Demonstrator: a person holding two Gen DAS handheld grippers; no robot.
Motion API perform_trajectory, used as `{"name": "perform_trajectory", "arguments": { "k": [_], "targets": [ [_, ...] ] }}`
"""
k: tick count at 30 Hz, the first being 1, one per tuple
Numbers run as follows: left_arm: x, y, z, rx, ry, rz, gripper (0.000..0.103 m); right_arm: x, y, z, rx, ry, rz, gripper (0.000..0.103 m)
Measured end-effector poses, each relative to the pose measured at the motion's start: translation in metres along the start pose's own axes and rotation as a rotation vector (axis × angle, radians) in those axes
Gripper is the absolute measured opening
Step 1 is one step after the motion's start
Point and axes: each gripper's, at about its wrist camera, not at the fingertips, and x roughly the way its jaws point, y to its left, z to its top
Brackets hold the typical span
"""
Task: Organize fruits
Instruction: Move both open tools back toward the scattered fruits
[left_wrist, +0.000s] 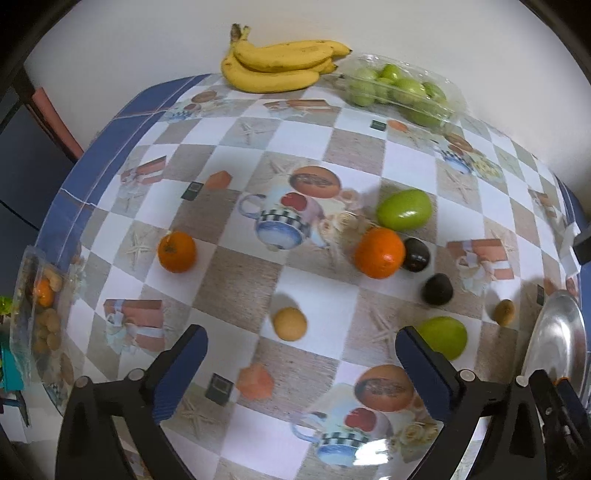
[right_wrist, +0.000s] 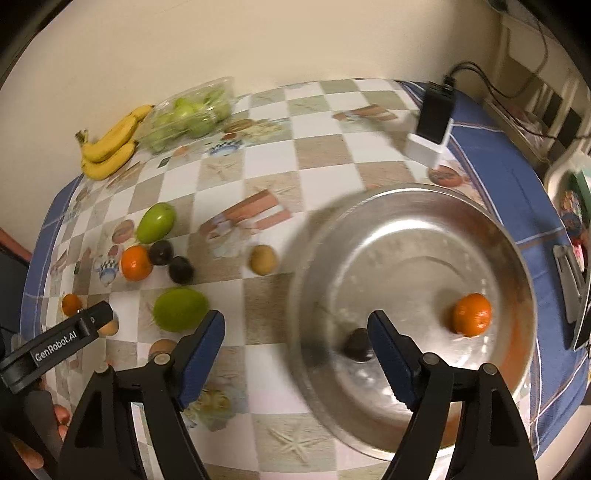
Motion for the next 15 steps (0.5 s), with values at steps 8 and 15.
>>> {"name": "perform_trajectory", "arguments": {
  "k": [8,15],
  "targets": [
    [0.008,0.039,0.007,-0.068,0.003,-0.024,0.103,0.008,0.036,-0.001,-0.043,-0.004,0.017,0.098],
    [0.011,0.072,0.015,-0.134,-0.014,-0.046,0.103,0.017,0.065,-0.001,-0.075,-0.002,0.052,0.100]
  ]
}}
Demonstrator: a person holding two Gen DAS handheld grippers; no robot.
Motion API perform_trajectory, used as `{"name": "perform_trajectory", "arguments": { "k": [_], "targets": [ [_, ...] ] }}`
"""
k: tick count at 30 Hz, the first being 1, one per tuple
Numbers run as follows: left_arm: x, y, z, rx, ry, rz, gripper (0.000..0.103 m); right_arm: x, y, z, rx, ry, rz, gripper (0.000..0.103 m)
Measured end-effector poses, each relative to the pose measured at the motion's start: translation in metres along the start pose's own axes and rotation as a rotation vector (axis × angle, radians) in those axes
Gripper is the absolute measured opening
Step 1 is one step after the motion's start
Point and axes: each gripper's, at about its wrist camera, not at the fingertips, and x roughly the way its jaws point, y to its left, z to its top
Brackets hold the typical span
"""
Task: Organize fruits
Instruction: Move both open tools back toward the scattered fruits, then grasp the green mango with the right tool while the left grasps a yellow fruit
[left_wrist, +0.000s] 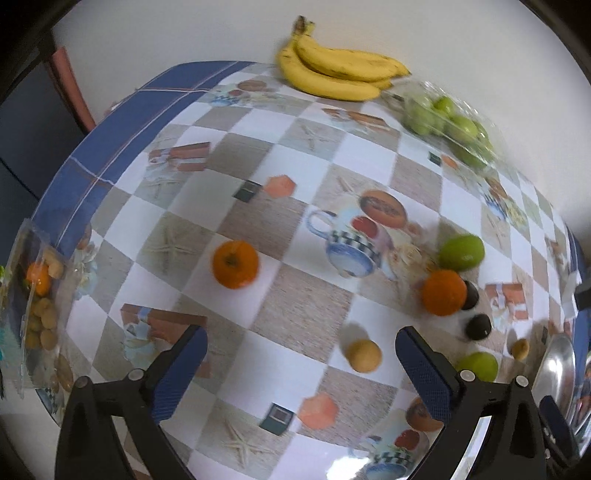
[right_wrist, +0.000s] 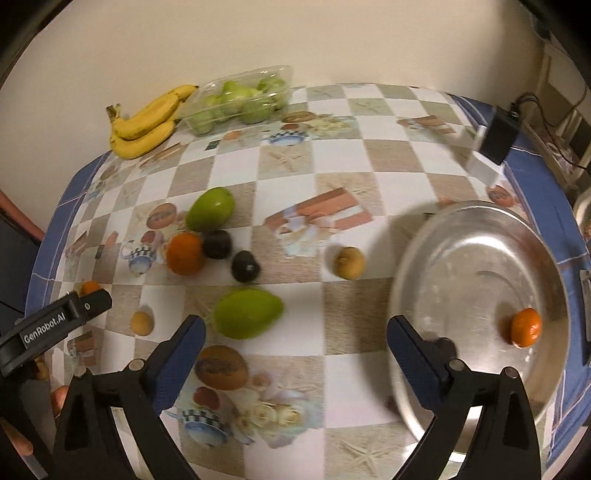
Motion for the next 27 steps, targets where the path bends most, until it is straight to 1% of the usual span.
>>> {"name": "perform_trajectory", "arguments": {
  "k": [2,6,8,12,16,19,22,23,25,27],
  "targets": [
    [0.001,0.009,0.003,-0.018,-0.006,-0.001,0.103,0.002,0.006,0.001,-0.002,-0.004,0.012,0.102],
    [0.003,0.017,0.007,-0.035,-0.015,-0.008,0.103,0.007,0.016,0.002,-0.008,-0.015,0.031,0.103],
    [0.006,0.015,0.007,-0.031,-0.009,-0.021,0.103,0.013,0.021,0.002,-0.017,-0.005,0.038,0.103],
    [0.018,0.007,0.004,-0.009,0.030,-0.045,0.103,0.028,0.026,0.000,-0.023,0.033,0.044,0.103],
    [0.024,-0.005,0.002,0.026,0.061,-0.092,0.103,0.042,0.028,-0.001,-0.018,0.052,0.068,0.103],
    [0.028,-0.013,0.001,0.047,0.074,-0.094,0.103,0.048,0.031,0.000,-0.026,0.056,0.071,0.103],
    [0.034,-0.014,0.000,0.039,0.098,-0.116,0.101,0.053,0.032,0.002,-0.030,0.058,0.066,0.103],
    [0.035,-0.014,0.000,0.035,0.105,-0.121,0.098,0.055,0.032,0.003,-0.036,0.059,0.060,0.102],
    [0.037,-0.015,0.000,0.029,0.120,-0.148,0.092,0.057,0.033,0.003,-0.042,0.063,0.058,0.099],
    [0.039,-0.016,-0.001,0.024,0.131,-0.167,0.086,0.059,0.033,0.004,-0.033,0.067,0.067,0.081]
  ]
}}
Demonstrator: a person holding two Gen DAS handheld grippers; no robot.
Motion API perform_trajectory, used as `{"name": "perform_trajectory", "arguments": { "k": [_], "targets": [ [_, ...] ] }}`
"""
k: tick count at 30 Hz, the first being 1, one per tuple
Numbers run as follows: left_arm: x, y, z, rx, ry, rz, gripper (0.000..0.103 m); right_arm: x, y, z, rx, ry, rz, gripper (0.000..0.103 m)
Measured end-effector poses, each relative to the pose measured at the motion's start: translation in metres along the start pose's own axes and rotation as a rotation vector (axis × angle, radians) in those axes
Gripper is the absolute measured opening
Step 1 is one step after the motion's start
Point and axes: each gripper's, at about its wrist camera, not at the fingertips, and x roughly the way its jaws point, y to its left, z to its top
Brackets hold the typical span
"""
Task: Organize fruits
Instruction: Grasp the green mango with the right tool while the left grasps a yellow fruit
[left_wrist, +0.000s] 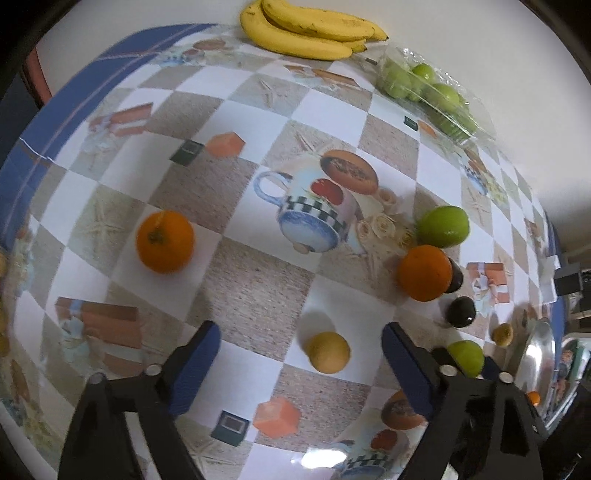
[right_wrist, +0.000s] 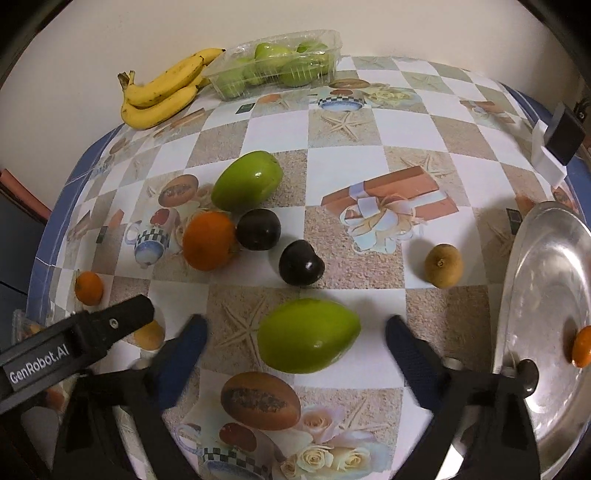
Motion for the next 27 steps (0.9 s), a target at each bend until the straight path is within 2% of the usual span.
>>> {"name": "perform_trajectory", "arguments": {
  "k": [4,5,6,11,20,25,27],
  "targets": [
    [0.004,-0.002,-0.001,-0.016,0.022,-0.039,0.074,0.000,0.000,0.001,-0.003,0.000,-0.010,0.066],
    [0.005,-0.003,-0.001,-0.022,0.029,-0.051,0.068,0.000,0.000,0.001,-0.005,0.000,-0.018,0.058],
    [0.006,-0.003,-0.001,-0.026,0.034,-0.059,0.063,-0.001,-0.001,0.001,-0.003,-0.001,-0.020,0.056],
    [0.007,-0.004,-0.003,-0.041,0.042,-0.073,0.047,-0.002,-0.004,0.001,0.002,0.012,-0.004,0.056],
    [0.009,-0.007,-0.004,-0.038,0.043,-0.064,0.029,-0.013,-0.008,0.000,0.004,0.007,-0.001,0.056],
    [0.011,-0.012,-0.005,-0.039,0.044,-0.076,0.027,-0.021,-0.010,0.000,0.007,-0.003,0.010,0.055],
    [0.007,-0.014,-0.006,-0.031,0.029,-0.058,0.027,-0.023,-0.010,0.000,0.009,-0.005,0.012,0.055]
  ]
}}
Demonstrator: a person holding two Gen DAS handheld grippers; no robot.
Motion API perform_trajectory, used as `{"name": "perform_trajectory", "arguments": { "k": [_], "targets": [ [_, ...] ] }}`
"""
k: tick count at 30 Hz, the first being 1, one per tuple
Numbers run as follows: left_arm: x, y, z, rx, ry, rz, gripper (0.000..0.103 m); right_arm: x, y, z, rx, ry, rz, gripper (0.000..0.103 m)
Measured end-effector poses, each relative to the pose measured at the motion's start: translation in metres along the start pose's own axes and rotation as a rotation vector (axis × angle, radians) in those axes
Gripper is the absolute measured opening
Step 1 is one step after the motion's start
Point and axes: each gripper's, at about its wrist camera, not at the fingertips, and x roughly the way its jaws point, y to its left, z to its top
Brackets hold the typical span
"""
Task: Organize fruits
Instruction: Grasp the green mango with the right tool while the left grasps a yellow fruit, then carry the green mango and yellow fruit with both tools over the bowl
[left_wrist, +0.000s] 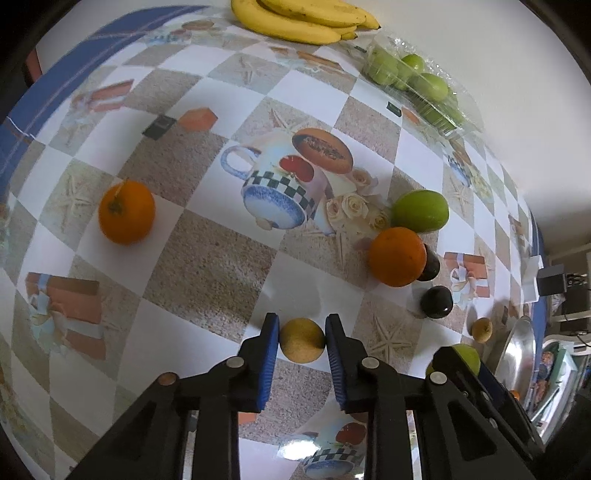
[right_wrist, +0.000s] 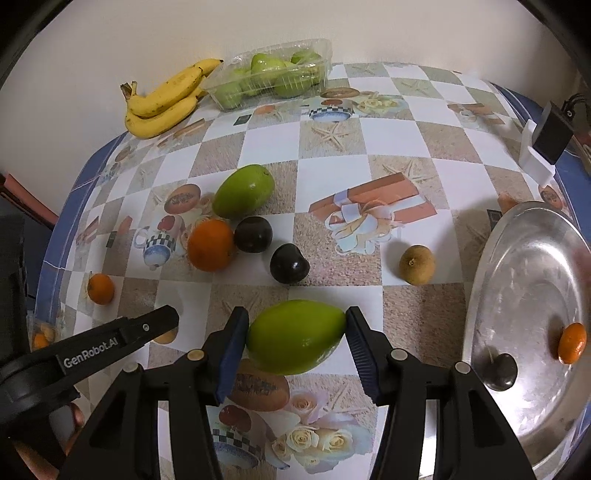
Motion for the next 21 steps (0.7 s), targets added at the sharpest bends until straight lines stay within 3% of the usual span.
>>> {"name": "perform_trajectory", "arguments": {
  "k": [10,21],
  "targets": [
    [-0.021,-0.028,-0.006,0.042,-0.081,0.028,0.027,-0.018,-0.014,0.002,0.018,-0.008,-0.001,0.056],
    [-0.035,-0.086,-0.024,0.148,-0.145,0.017,0.027,-0.047,-0.070,0.008,0.121,-0.052,-0.038,0.056]
  ]
}}
